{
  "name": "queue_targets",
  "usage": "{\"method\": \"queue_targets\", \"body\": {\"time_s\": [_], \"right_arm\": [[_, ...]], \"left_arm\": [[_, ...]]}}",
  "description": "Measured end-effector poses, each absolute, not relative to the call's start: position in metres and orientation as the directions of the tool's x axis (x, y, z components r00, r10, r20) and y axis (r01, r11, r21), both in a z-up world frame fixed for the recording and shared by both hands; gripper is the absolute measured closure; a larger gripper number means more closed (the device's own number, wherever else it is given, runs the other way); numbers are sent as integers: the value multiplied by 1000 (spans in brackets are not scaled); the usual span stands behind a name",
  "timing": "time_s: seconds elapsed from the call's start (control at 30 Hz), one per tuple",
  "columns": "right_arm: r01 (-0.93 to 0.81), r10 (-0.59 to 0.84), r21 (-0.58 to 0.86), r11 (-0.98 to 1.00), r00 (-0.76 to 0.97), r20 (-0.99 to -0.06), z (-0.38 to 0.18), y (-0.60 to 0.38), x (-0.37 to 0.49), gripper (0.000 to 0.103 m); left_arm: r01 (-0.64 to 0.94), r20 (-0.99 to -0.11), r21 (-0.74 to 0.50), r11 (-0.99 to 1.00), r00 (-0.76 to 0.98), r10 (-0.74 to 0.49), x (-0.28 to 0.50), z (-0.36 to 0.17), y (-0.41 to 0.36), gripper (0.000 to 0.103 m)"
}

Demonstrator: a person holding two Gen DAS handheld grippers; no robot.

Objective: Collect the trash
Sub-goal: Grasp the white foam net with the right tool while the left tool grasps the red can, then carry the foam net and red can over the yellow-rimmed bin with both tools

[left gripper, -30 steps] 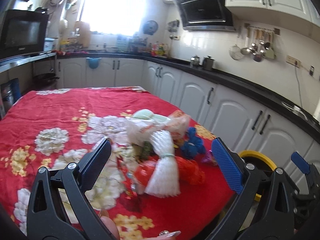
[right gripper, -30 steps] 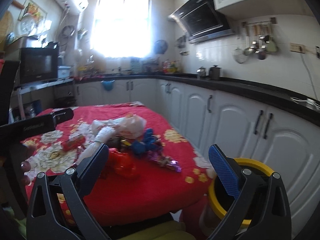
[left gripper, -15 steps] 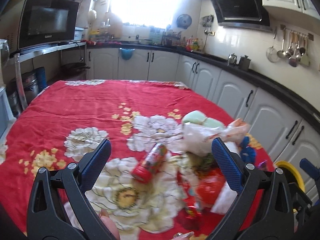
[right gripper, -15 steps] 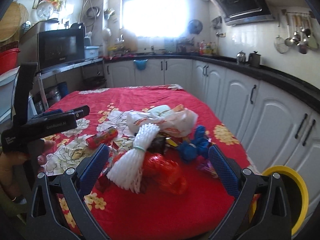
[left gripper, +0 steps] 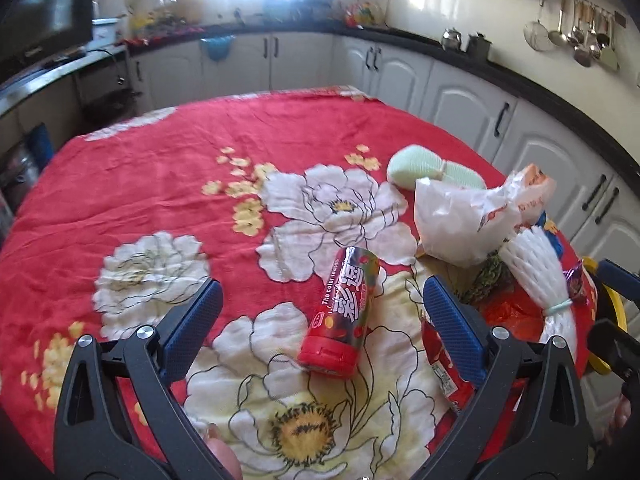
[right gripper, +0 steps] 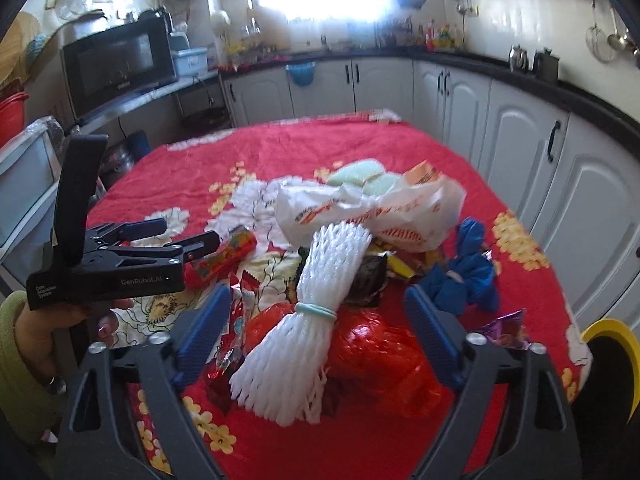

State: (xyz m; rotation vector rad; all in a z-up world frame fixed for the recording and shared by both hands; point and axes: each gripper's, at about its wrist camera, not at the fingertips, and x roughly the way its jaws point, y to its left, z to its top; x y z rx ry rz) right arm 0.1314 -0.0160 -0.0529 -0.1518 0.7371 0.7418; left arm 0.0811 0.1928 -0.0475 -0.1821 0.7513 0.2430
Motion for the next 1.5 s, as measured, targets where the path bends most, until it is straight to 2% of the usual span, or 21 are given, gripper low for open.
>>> {"method": "queue_targets", "body": {"time_s": [0.13,0.23,0.3,0.37,0.53,0.67,0.97,1.2,1.5], "right_arm": [[-642,540,144,753,478,-693,-60,-9,142,36],[-637,545,174,751,449,-708,-63,-7,148,51],[-638,562,207,742,422,-711,-64,-8,151,68],[-638,574,224,736,414,-706,-62,-10,153,77],[-642,613,261,721,416,-671,-54,-19,152,80],[-634,642,303,711,411,-647,-46,-29,152,81],[-624,685,356,696,427,-590,-29,-58,139,81],[-594,686,373,713,481,-546,-15,-90,137,81],[-521,643,381,764,574,-507,-6,-145,146,81]], "left_arm": [[-232,-733,-109,967,675,80,95,-57,194,25],[-213,-744,-104,971,665,66,103,-61,191,33],[-198,-757,-137,971,653,27,108,-64,192,34],[-200,-769,-146,969,639,16,113,-68,194,39],[-221,-799,-189,957,601,-19,117,-80,203,64],[-216,-802,-199,956,597,-32,114,-84,206,74],[-208,-785,-188,960,620,-19,100,-75,202,76],[-193,-700,-196,961,714,1,82,-33,191,76],[-71,-612,-216,974,787,-78,78,11,139,76]]}}
